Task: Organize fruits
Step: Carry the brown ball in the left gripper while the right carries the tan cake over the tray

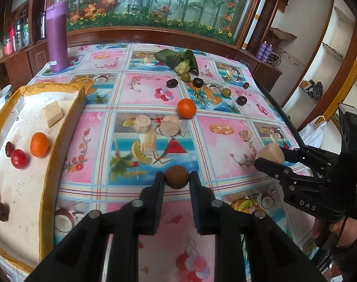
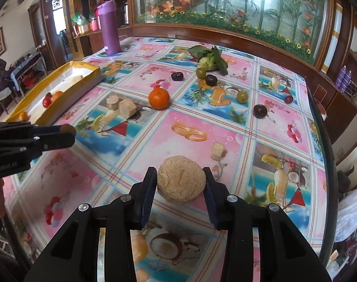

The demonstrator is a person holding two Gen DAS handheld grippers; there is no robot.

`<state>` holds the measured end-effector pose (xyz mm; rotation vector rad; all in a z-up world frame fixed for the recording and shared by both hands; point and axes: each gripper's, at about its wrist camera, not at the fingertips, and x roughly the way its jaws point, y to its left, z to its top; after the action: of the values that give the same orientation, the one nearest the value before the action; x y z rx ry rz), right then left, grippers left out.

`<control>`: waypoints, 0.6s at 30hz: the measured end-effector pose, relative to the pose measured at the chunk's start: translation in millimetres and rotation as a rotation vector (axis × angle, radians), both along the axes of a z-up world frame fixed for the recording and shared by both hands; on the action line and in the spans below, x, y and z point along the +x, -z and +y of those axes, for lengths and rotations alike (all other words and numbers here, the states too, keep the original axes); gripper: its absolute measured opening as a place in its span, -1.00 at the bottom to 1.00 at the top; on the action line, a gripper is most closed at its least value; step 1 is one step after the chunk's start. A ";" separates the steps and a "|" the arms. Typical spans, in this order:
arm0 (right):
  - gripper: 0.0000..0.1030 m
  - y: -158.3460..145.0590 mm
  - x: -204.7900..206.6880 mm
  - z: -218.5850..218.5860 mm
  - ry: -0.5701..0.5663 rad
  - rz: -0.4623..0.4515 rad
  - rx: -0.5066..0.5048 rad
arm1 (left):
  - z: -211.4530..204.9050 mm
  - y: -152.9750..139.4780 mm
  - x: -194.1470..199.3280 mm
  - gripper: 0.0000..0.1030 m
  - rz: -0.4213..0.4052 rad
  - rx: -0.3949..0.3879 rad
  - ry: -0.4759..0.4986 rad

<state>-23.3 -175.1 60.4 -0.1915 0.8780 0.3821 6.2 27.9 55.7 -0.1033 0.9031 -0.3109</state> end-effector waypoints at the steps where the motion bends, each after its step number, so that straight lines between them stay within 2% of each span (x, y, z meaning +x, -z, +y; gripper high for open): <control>1: -0.27 -0.6 -2.2 3.1 -0.004 0.000 0.001 | 3.2 -2.9 -2.1 -0.53 -0.005 -0.001 -0.005; 10: -0.27 -6.2 -9.7 49.5 -0.074 0.007 0.018 | 47.9 -17.5 -17.0 -0.54 -0.035 -0.011 -0.076; 18: -0.27 -15.5 -2.9 106.4 -0.165 0.009 0.030 | 107.2 -18.5 -25.1 -0.54 -0.039 -0.007 -0.186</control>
<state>-26.2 -68.7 75.8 -0.2358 0.8670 0.5497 -18.9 135.0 74.2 -0.1862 0.8473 -0.1426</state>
